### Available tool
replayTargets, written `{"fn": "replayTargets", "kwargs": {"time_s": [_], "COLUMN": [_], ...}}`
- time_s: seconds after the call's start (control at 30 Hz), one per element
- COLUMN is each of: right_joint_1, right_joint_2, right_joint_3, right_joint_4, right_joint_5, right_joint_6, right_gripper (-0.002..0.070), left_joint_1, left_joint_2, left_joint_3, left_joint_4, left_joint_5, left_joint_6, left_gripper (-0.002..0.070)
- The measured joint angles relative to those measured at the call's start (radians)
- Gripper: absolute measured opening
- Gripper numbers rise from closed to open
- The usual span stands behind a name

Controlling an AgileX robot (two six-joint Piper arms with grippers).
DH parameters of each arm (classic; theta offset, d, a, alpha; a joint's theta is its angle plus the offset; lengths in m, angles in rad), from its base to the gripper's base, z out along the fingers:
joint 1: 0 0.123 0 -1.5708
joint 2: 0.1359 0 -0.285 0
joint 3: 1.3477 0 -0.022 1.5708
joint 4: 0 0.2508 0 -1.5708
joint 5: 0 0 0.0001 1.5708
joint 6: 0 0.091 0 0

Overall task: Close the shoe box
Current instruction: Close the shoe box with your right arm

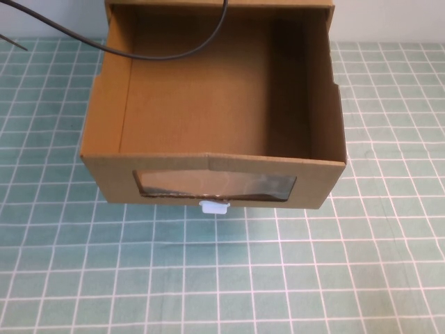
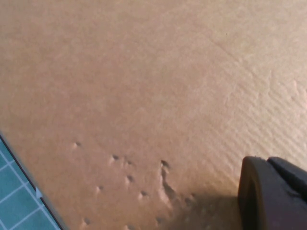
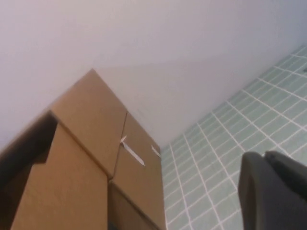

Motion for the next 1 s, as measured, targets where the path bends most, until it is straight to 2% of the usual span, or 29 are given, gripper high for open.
{"fn": "replayTargets", "kwargs": {"time_s": [0.1, 0.23, 0.5, 0.7, 0.83, 1.0], "right_joint_1": [0.0, -0.002, -0.002, 0.014, 0.152, 0.455], "right_joint_2": [0.0, 0.05, 0.53, 0.845, 0.982, 1.093], "right_joint_3": [-0.006, -0.126, -0.548, -0.777, -0.88, -0.998], "right_joint_4": [0.059, 0.056, -0.184, -0.319, -0.341, -0.457], "right_joint_5": [0.045, 0.304, 0.917, 1.087, 1.067, 0.942], "right_joint_6": [0.0, 0.0, 0.002, 0.0, 0.009, 0.149], "right_gripper": [-0.0013, -0.0012, -0.0011, -0.0011, -0.0011, -0.0011], "left_joint_1": [0.0, 0.0, 0.0, 0.0, 0.0, 0.0], "left_joint_2": [0.0, 0.0, 0.0, 0.0, 0.0, 0.0], "left_joint_3": [0.0, 0.0, 0.0, 0.0, 0.0, 0.0], "left_joint_4": [0.0, 0.0, 0.0, 0.0, 0.0, 0.0], "left_joint_5": [0.0, 0.0, 0.0, 0.0, 0.0, 0.0], "left_joint_6": [0.0, 0.0, 0.0, -0.002, -0.002, -0.008], "left_gripper": [-0.0005, -0.0005, -0.0005, -0.0005, -0.0005, -0.0005]}}
